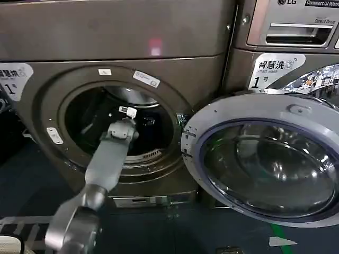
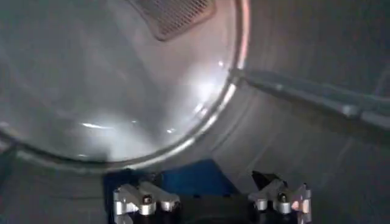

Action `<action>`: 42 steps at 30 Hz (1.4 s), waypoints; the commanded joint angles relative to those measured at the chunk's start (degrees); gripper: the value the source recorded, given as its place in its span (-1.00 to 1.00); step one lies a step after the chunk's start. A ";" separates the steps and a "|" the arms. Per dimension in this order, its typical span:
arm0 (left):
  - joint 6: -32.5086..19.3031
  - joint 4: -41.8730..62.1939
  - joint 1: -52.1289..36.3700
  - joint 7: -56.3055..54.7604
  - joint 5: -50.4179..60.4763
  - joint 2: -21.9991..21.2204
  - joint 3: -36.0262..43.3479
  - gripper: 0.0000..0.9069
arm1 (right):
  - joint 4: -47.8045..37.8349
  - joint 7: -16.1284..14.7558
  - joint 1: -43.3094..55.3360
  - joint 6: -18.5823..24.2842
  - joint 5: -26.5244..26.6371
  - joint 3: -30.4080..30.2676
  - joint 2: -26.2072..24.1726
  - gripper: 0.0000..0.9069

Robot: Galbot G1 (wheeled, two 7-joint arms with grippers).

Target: Grasp the clothes from the dryer.

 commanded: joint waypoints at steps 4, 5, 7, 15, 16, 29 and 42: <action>-4.07 13.17 -11.12 23.95 9.00 1.81 10.78 1.00 | -0.26 -0.09 0.12 0.11 -0.09 -0.29 -0.15 1.00; -4.61 13.66 -11.66 24.86 10.43 1.96 12.50 1.00 | -0.26 -0.09 0.15 0.11 -0.09 -0.31 -0.18 1.00; -6.53 14.86 -13.41 27.31 13.93 2.19 16.19 1.00 | -0.23 -0.11 0.15 0.14 -0.08 -0.31 -0.16 1.00; -11.24 17.37 -16.41 31.69 26.65 2.93 23.16 1.00 | -0.34 -0.19 0.08 0.27 -0.09 -0.13 -0.03 1.00; -11.61 17.52 -16.65 32.19 27.58 3.05 24.01 1.00 | -0.34 -0.21 0.04 0.27 -0.08 -0.07 -0.03 1.00; -15.36 21.11 -19.01 36.12 40.82 3.13 28.17 1.00 | -0.16 -0.19 -0.02 0.33 -0.08 0.01 0.23 1.00; -15.86 23.46 -18.38 35.52 44.26 2.64 31.63 1.00 | 0.06 -0.21 0.06 0.40 -0.07 -0.20 0.15 1.00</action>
